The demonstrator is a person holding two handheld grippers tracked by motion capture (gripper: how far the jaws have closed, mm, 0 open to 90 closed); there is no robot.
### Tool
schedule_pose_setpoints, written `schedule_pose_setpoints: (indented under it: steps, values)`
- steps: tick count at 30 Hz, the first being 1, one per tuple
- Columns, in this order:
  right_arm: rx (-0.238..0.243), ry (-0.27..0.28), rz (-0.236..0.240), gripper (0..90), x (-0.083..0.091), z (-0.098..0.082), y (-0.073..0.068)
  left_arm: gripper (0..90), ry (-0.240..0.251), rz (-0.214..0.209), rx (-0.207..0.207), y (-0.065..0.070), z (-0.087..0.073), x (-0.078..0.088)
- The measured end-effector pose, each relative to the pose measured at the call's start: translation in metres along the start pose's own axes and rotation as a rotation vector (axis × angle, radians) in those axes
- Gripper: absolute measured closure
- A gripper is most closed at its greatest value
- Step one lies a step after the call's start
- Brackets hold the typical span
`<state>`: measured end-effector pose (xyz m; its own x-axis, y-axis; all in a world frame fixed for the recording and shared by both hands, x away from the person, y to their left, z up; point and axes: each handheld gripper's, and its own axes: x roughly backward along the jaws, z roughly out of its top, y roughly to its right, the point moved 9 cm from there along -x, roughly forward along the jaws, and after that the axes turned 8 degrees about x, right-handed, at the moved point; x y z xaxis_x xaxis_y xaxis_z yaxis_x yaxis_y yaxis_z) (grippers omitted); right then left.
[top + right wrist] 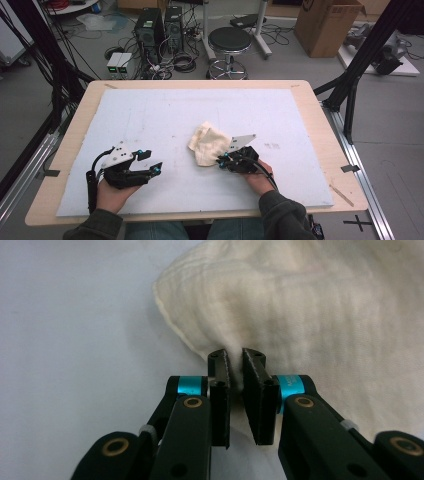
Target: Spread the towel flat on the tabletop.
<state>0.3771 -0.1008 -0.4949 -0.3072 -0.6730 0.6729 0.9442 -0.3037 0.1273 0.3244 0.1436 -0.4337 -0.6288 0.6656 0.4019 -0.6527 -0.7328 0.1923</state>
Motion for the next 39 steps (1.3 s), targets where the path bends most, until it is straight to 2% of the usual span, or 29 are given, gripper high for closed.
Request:
schedule_pose_setpoints:
  steps: [4, 7, 8, 12, 14, 18, 23, 24, 28, 31, 32, 33, 35, 38, 39]
  values:
    - [-0.022, 0.043, 0.021, 80.9, 0.017, 0.007, 0.0, 39.5, 0.002, -0.004, -0.009, 0.003, 0.0, -0.002]
    - [0.003, 0.04, 0.02, 81.3, 0.029, 0.007, -0.001, 39.5, 0.001, -0.007, -0.013, 0.005, 0.0, -0.004]
    - [0.008, 0.047, 0.007, 81.5, 0.037, 0.008, 0.0, 39.5, 0.0, -0.008, -0.015, 0.006, 0.0, -0.005]
    - [-0.008, 0.069, 0.005, 81.6, 0.049, 0.006, -0.001, 39.5, -0.003, -0.013, -0.018, 0.01, -0.001, -0.008]
    - [-0.008, 0.057, 0.01, 81.5, 0.054, 0.002, -0.002, 39.5, -0.006, -0.015, -0.024, 0.011, -0.001, -0.01]
    - [-0.011, 0.018, 0.052, 81.5, 0.057, -0.012, -0.008, 39.5, -0.003, -0.02, -0.03, 0.014, 0.0, -0.012]
    - [-0.037, -0.01, 0.056, 79.5, 0.064, -0.031, -0.009, 39.5, -0.007, -0.033, -0.029, 0.019, -0.001, -0.017]
    - [-0.035, -0.036, 0.047, 79.6, 0.066, -0.04, -0.009, 39.5, -0.007, -0.034, -0.033, 0.02, -0.001, -0.019]
    - [-0.045, -0.044, 0.037, 80.2, 0.069, -0.05, -0.009, 40.5, -0.017, -0.054, -0.037, 0.028, 0.0, -0.03]
    - [-0.08, 0.023, 0.055, 72.4, 0.071, -0.048, -0.012, 43.5, -0.06, -0.067, -0.05, 0.034, -0.003, -0.042]
    - [-0.079, 0.036, 0.062, 68.2, 0.07, -0.046, -0.014, 45.1, -0.078, -0.071, -0.061, 0.036, -0.005, -0.045]
    - [-0.069, 0.037, 0.055, 65.1, 0.068, -0.044, -0.015, 47.4, -0.087, -0.077, -0.068, 0.038, -0.006, -0.049]
    - [-0.059, 0.027, 0.066, 64.6, 0.063, -0.042, -0.015, 49.6, -0.101, -0.086, -0.07, 0.041, -0.007, -0.056]
    - [-0.055, 0.011, 0.071, 68.2, 0.055, -0.042, -0.013, 50.1, -0.113, -0.1, -0.064, 0.045, -0.007, -0.067]
    - [-0.039, -0.035, 0.078, 76.4, 0.048, -0.046, -0.014, 50.2, -0.118, -0.107, -0.059, 0.046, -0.007, -0.071]
